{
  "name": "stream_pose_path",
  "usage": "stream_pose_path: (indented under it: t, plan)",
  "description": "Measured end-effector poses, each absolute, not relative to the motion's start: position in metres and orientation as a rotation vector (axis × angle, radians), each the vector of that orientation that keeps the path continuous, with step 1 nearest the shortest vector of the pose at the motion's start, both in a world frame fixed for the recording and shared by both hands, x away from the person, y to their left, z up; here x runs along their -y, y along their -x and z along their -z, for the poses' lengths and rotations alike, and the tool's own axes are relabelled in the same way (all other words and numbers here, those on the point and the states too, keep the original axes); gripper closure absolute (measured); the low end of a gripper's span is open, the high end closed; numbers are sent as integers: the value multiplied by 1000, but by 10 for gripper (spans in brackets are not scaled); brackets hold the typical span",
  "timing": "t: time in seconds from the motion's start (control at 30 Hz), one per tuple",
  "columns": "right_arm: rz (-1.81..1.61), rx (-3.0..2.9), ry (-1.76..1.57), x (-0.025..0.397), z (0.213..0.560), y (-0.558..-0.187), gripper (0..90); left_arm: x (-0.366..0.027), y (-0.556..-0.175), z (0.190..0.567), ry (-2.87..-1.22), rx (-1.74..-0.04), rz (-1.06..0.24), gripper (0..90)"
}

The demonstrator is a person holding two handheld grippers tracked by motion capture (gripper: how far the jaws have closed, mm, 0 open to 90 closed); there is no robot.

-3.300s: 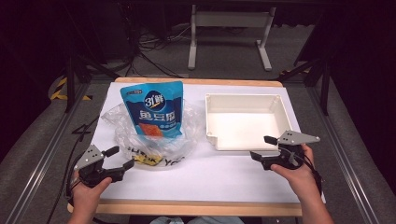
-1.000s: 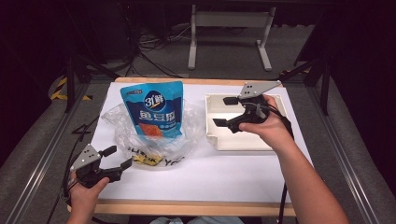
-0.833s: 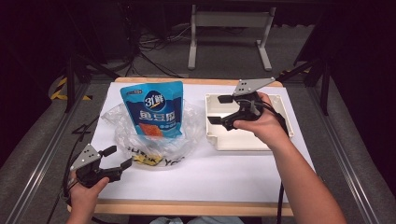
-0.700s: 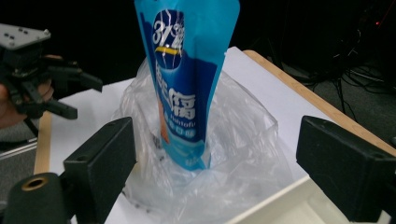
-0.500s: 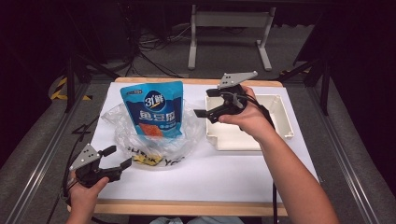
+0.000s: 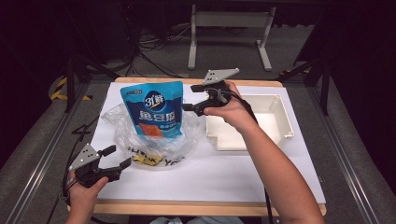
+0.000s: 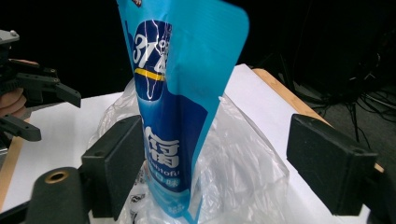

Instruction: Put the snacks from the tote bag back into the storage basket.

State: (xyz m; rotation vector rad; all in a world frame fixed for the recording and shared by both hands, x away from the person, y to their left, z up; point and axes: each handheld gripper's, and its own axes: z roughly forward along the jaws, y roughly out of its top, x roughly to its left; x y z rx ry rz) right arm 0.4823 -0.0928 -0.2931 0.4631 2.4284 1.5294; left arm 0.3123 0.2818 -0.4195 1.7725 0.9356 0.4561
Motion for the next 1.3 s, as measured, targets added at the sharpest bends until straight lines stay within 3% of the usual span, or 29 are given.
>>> stream_pose_path:
  t: [1.3]
  plan:
    - [-1586, -2466, -351, 25, 362, -496, 170, -284, -312, 419, -1774, -936, -443, 233]
